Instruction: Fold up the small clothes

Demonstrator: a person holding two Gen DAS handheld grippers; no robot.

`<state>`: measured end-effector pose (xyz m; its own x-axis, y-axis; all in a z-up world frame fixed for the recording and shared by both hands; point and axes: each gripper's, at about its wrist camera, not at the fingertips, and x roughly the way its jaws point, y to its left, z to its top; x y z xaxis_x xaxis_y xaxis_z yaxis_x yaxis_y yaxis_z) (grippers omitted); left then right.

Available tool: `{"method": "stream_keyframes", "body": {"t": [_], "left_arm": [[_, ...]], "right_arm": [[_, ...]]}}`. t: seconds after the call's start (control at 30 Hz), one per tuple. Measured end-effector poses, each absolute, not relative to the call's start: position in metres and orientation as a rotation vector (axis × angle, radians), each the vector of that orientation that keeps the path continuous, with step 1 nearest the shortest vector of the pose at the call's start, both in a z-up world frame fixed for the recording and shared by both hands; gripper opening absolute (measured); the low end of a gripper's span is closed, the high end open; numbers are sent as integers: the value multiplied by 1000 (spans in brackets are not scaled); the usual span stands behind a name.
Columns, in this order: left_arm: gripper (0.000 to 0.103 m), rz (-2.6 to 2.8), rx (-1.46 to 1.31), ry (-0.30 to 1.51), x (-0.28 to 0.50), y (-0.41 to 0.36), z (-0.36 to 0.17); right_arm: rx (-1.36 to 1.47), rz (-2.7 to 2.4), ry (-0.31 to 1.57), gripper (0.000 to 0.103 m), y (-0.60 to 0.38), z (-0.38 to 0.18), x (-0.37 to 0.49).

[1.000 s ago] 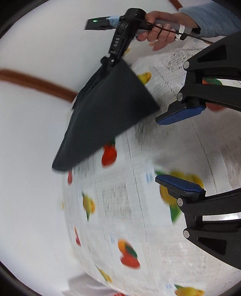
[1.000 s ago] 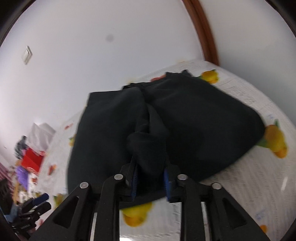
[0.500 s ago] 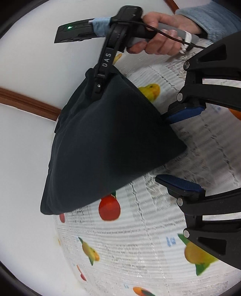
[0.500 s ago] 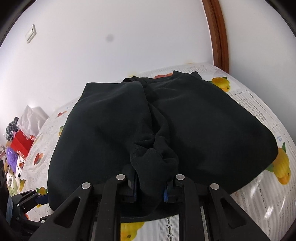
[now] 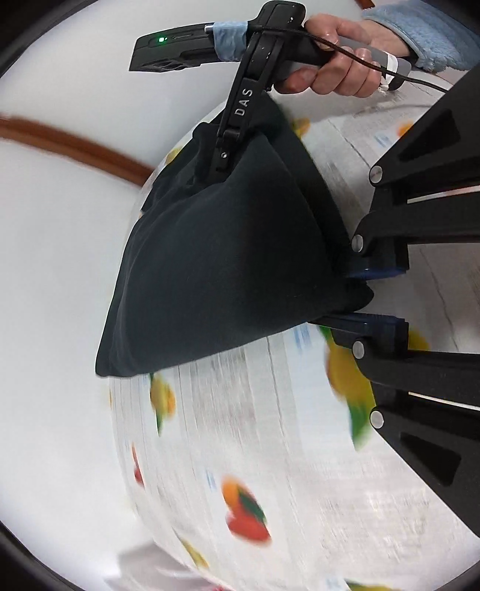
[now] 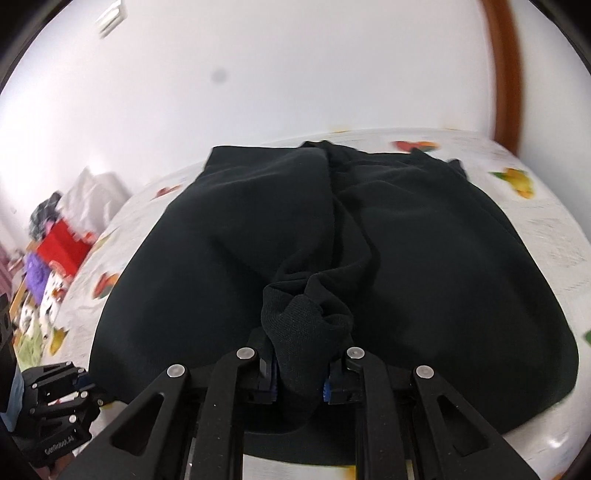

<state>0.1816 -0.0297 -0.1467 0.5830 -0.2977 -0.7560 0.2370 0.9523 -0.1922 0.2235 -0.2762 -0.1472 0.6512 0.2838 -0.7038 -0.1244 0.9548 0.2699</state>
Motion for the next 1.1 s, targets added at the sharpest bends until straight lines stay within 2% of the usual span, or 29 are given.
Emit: {"method": "stream_keyframes", "body": {"t": [0.2,0.4,0.57,0.63,0.7,0.73,0.77,0.9,0.93,0.97,1.03,1.1], "left_arm": [[15,-226,-74,903,160,30,-150],[15,-285,-64,898,144,29,-151],[18,-284,-16,885,138,23,-151],[23,-296,-3,884,137,21,-149],[42,-314,0,882,139,17,-148],[48,-327,-3,878,143,11,-147],[51,-330,-4,878,146,8,-147],[51,-286,2,918,163,-2,-153],[51,-280,2,922,166,-4,-156],[51,-277,1,913,167,-4,-156],[51,-273,1,913,171,-7,-157],[53,-257,9,905,171,-7,-158]], "right_arm": [[200,363,823,16,-217,-140,217],[386,361,744,16,-252,-134,182],[343,298,793,27,-256,-150,172],[354,302,786,32,-258,-148,174],[353,290,785,39,-257,-146,179],[353,286,781,43,-255,-145,184],[354,286,779,47,-254,-146,189],[369,259,790,47,-246,-149,213],[379,250,803,44,-244,-151,222],[374,241,812,31,-241,-151,226],[344,258,828,10,-234,-150,235],[315,279,799,7,-235,-140,235]]}}
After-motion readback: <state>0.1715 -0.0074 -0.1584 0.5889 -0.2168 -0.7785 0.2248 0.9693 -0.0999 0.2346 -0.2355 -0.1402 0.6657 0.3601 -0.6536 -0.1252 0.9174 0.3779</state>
